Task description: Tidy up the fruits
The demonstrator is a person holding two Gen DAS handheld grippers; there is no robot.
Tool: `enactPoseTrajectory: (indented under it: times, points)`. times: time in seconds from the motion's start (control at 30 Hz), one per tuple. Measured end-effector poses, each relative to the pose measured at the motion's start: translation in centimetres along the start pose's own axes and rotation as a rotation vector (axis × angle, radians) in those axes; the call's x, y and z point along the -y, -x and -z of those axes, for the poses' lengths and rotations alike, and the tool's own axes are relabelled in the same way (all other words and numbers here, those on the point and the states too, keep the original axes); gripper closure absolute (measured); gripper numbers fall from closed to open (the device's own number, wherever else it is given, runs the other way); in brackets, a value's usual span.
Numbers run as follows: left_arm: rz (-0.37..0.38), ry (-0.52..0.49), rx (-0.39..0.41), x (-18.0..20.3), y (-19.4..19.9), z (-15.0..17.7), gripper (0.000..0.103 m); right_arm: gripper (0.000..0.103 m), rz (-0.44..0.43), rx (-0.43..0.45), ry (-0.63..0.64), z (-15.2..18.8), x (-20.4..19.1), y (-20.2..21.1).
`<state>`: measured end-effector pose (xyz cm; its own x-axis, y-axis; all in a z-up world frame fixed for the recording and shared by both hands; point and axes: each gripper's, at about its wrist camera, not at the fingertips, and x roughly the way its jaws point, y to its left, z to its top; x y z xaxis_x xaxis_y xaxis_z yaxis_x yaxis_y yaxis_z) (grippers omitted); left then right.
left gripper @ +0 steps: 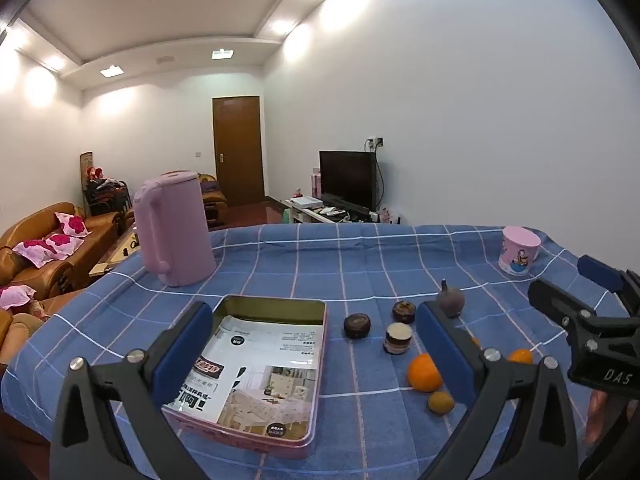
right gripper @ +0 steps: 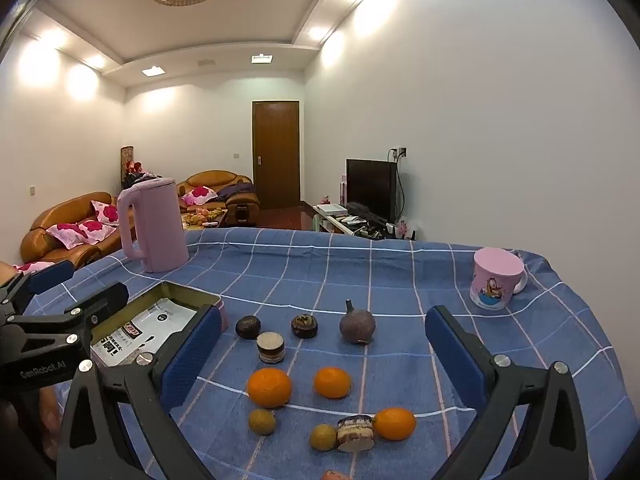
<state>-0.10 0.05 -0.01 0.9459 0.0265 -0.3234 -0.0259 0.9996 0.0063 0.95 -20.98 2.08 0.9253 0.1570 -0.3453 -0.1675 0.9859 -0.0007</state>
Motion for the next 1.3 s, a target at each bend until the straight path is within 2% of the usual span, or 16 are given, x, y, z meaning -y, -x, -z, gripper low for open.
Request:
enactPoseTrajectory:
  times: [0.37,1.3]
  points:
    - [0.016,-0.018,-0.025,0.1,-0.5,0.7,0.0,0.001,0.0,0.009,-0.01,0.0,0.2,0.0]
    - [0.002,-0.021,-0.061,0.2,-1.4,1.3,0.0,0.001,-0.01,-0.019,-0.018,1.1,0.0,-0.4]
